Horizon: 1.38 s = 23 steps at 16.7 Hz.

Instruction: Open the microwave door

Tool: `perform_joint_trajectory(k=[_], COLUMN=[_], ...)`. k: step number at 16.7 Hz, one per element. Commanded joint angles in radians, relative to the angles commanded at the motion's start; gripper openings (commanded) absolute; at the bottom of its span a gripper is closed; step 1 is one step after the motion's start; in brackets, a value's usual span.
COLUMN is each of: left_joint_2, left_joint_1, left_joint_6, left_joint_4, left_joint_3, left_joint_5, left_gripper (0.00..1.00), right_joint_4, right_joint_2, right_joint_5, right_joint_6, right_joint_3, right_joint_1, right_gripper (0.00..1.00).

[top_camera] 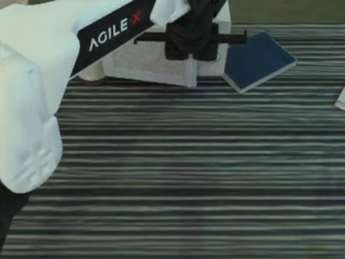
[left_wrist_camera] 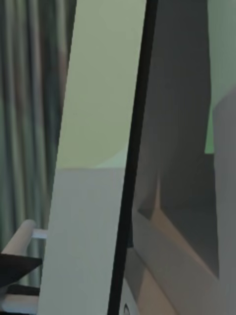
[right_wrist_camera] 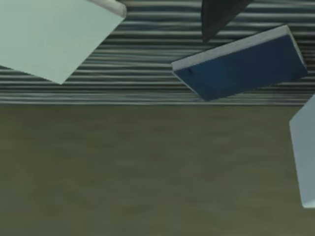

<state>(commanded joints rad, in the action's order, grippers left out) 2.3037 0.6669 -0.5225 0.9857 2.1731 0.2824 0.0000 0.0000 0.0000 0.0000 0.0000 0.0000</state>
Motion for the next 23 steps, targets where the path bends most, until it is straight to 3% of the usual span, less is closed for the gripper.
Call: perform_joint_trajectory(k=[15, 23], left_joint_2=[-0.001, -0.101], left_joint_1=[0.007, -0.007], left_joint_6=[-0.002, 0.085], left_joint_4=[-0.004, -0.092], left_joint_3=[-0.001, -0.17], left_joint_5=[-0.006, -0.04], left_gripper=[0.0, 0.0], right_joint_4=[0.0, 0.0], right_joint_2=[0.0, 0.0], right_joint_5=[0.0, 0.0], right_joint_6=[0.0, 0.0], right_joint_3=[0.0, 0.0], right_joint_1=[0.0, 0.0], right_gripper=[1.0, 1.0])
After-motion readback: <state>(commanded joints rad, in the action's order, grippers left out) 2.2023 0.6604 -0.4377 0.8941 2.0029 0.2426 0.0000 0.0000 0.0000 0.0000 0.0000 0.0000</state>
